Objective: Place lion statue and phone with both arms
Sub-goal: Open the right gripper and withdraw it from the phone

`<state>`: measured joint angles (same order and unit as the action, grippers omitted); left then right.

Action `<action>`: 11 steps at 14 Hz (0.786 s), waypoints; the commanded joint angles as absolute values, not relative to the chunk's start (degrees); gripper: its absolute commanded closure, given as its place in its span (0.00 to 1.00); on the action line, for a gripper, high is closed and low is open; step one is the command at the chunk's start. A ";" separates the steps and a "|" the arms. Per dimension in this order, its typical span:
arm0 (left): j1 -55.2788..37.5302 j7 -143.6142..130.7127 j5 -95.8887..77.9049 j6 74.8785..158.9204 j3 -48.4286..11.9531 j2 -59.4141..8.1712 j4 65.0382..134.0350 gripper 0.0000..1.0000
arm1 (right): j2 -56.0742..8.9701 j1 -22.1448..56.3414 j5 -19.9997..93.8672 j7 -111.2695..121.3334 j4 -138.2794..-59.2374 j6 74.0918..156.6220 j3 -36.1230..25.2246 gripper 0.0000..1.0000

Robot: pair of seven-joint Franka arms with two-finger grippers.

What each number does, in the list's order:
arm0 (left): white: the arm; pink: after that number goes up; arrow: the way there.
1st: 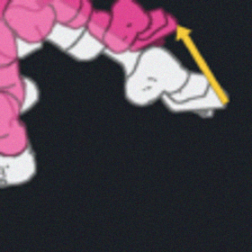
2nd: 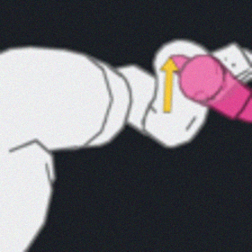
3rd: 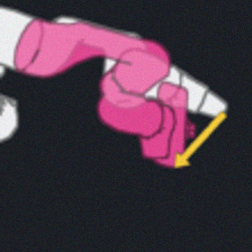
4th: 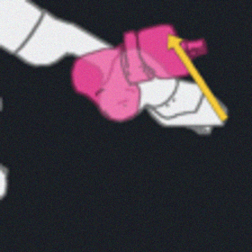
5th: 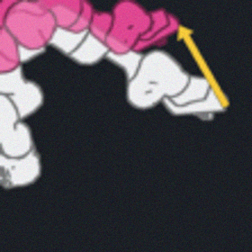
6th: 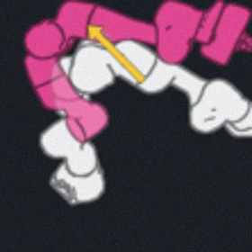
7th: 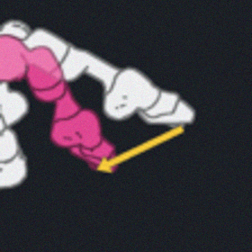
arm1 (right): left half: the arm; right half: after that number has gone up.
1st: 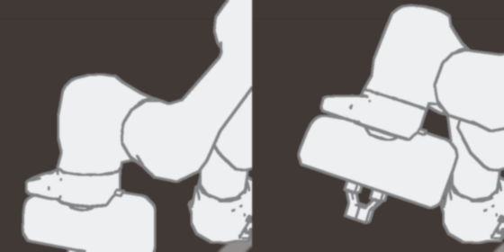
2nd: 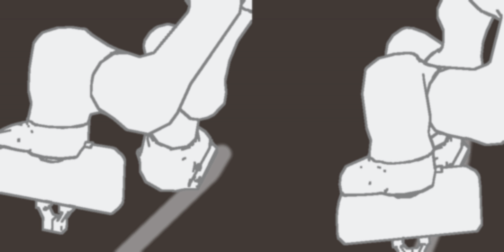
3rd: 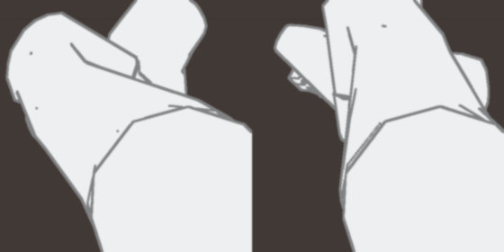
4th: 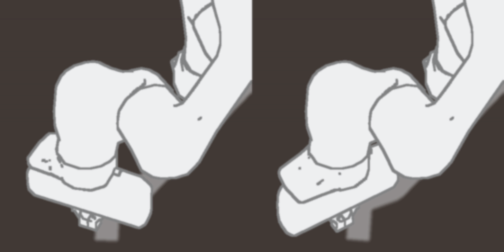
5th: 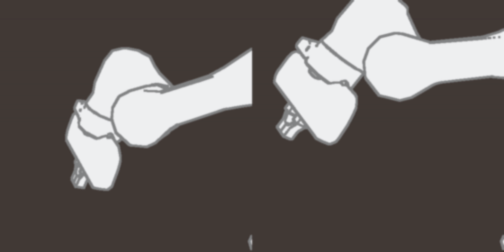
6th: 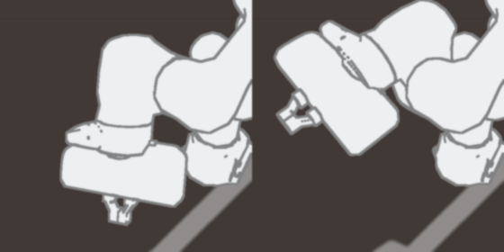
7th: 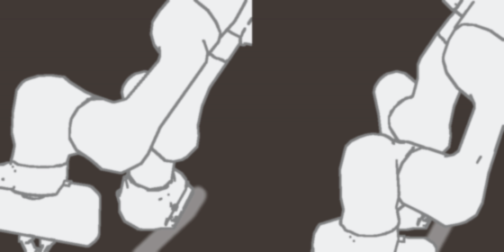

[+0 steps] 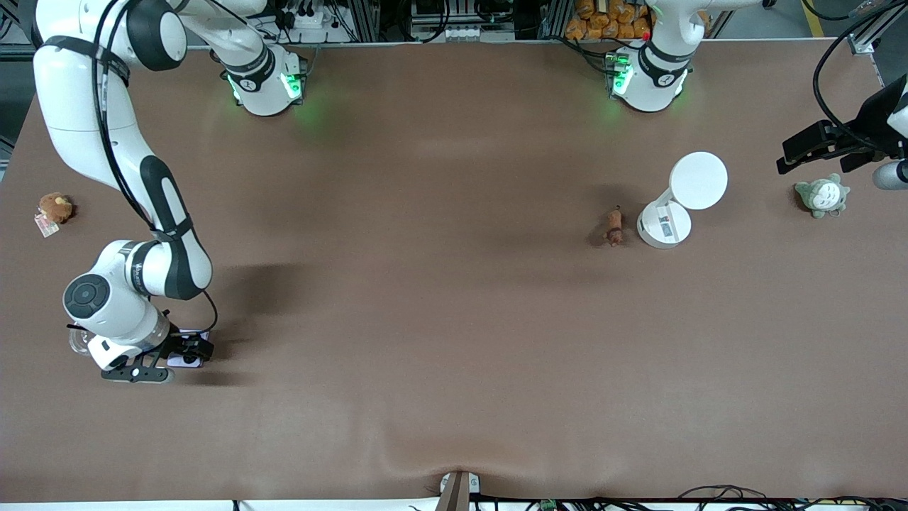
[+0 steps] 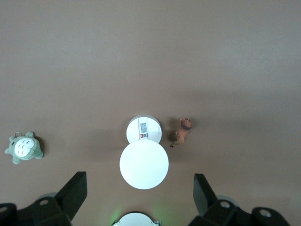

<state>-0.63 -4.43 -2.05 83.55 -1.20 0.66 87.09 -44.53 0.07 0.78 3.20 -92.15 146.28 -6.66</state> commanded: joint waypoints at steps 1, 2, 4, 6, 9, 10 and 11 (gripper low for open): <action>-0.35 -4.31 -2.02 83.67 -1.49 0.70 86.48 0.00 | -38.69 0.44 0.70 4.04 -92.37 140.82 -6.24 0.00; -0.35 -4.31 -2.02 83.67 -1.49 0.79 86.48 0.00 | -35.80 0.53 0.70 4.04 -92.37 137.67 -6.24 0.00; -0.44 -4.31 -2.02 83.67 -1.49 0.79 86.48 0.00 | -29.04 1.92 0.79 3.61 -92.72 128.54 -6.24 0.00; -0.35 -3.96 -2.02 83.67 -1.49 0.70 86.48 0.00 | -22.62 3.16 0.79 3.60 -93.25 120.27 -6.24 0.00; -0.26 -3.78 -2.02 83.67 -1.49 0.79 86.48 0.00 | -12.51 3.43 0.79 3.60 -98.24 114.71 -6.24 0.00; -0.18 -3.69 -2.02 83.67 -1.49 0.88 86.48 0.00 | -9.17 3.86 0.79 3.52 -100.35 113.48 -6.24 0.00; -0.18 -3.69 -2.02 83.67 -1.49 0.88 86.48 0.00 | -6.10 4.48 0.79 3.43 -101.76 111.73 -6.24 0.00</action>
